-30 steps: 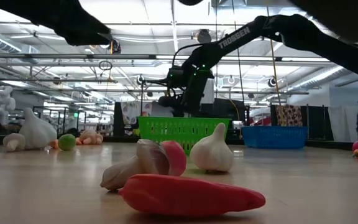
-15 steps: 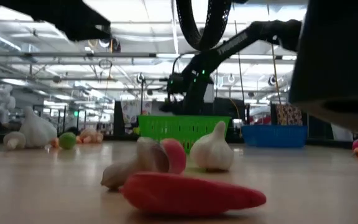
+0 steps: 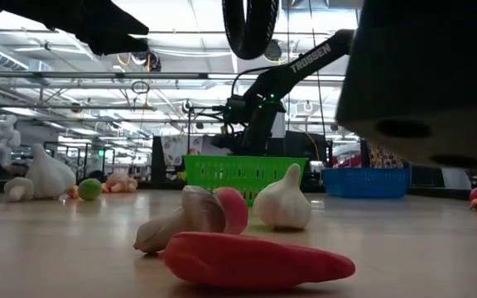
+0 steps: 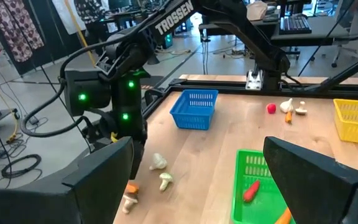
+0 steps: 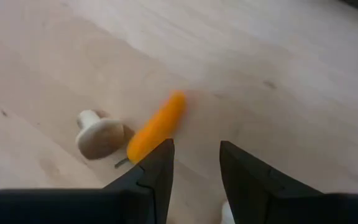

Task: Sort produce into baskets
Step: Put the yellow chili pepper into the green bin

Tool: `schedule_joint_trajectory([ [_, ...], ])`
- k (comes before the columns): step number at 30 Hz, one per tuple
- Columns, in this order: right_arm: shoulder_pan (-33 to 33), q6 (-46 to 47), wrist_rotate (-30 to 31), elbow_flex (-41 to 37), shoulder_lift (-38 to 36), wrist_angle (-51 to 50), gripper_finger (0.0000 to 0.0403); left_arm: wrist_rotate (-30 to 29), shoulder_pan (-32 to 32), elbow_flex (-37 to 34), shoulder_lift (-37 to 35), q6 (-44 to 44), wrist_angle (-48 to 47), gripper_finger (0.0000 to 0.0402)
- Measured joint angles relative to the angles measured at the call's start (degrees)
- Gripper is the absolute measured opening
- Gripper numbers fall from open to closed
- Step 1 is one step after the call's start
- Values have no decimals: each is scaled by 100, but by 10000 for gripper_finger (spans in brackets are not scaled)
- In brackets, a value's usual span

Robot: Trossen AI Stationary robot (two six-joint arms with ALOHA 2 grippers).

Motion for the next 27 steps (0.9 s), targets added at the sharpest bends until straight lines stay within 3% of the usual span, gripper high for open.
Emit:
schedule_joint_trajectory([
  [15, 103, -96, 214, 339, -52, -395, 121, 0, 0, 0, 76, -1, -277, 365],
  [27, 856, -160, 900, 686, -57, -149, 121, -1, 4, 0, 161, 0, -256, 365],
])
